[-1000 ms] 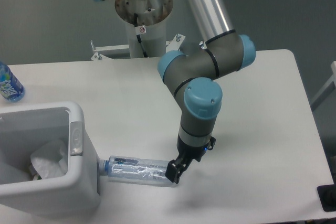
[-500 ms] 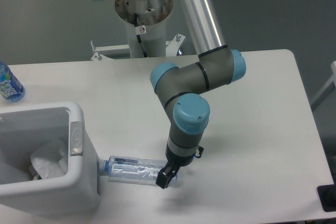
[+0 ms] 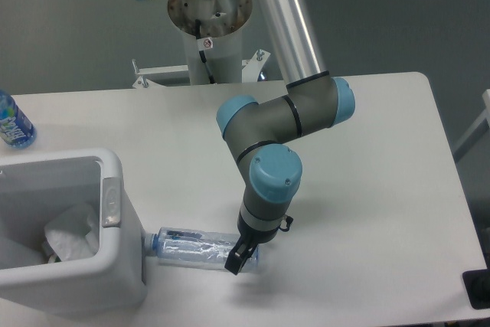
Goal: Place the trash in the trash can
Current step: 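Close the gripper on the bottle and pivot it on the table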
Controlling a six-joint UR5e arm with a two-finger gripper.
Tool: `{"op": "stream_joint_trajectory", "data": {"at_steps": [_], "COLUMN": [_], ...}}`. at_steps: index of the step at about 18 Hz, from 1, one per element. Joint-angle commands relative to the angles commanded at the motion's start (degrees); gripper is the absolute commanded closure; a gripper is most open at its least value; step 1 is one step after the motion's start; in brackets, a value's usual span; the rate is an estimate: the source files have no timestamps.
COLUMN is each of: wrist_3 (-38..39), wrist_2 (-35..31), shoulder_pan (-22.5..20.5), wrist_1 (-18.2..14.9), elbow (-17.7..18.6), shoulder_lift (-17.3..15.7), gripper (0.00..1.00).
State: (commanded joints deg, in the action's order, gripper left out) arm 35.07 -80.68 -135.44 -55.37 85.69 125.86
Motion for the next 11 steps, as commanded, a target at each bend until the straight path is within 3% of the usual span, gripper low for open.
{"op": "stream_joint_trajectory", "data": {"at_steps": [11], "wrist_3": [0.4], "wrist_2": [0.2], "shoulder_pan": [0.2], "wrist_1": [0.0], "elbow": [-0.4], "shoulder_lift": [1.8], "gripper": [0.00]}}
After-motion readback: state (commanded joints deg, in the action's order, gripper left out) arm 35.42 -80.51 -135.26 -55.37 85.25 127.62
